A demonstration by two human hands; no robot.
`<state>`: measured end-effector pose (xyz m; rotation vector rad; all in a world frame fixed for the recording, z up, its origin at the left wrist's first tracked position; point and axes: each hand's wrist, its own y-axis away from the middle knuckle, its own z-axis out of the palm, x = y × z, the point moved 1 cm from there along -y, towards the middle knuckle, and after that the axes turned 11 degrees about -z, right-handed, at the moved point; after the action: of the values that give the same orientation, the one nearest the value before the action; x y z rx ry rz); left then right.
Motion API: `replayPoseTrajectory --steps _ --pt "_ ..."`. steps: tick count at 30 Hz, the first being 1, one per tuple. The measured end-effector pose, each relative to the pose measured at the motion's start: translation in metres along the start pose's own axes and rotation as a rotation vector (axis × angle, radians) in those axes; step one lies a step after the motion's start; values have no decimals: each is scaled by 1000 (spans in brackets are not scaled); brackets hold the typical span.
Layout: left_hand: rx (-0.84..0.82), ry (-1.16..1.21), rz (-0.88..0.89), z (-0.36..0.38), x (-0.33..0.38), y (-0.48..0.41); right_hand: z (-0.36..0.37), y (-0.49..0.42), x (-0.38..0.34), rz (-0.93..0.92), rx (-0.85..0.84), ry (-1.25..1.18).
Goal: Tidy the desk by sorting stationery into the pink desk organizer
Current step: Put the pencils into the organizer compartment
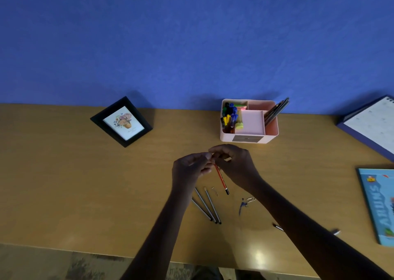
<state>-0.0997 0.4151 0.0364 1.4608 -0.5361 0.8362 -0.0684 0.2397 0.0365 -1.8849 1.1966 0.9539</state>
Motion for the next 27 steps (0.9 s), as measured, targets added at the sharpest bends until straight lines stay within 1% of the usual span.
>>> replayPoseTrajectory --steps 3,5,7,9,11,12,15,17,21,27 --pt "18 -15 -47 2 -6 0 -14 2 2 5 41 -9" --pt "107 -77 -105 -3 -14 -3 -29 3 5 54 116 -19" --pt "213 -226 -168 -14 -26 -7 -48 1 9 129 193 -29" --pt "279 -420 -230 -30 -42 -10 -71 -2 13 164 276 -32" --pt "302 -592 -300 -47 -59 -10 -97 -7 17 157 382 -19" --pt "312 -640 -347 -55 -67 -9 -110 -10 19 148 442 -6" --pt "300 -680 -459 -69 -86 -3 -147 -22 31 151 623 15" --pt "253 -707 -499 -69 -94 0 -165 -29 41 160 697 36" --pt "242 -646 -502 -58 -98 1 -181 -38 61 166 747 138" --pt "258 -711 -464 -45 -89 -10 -172 -51 78 231 705 254"
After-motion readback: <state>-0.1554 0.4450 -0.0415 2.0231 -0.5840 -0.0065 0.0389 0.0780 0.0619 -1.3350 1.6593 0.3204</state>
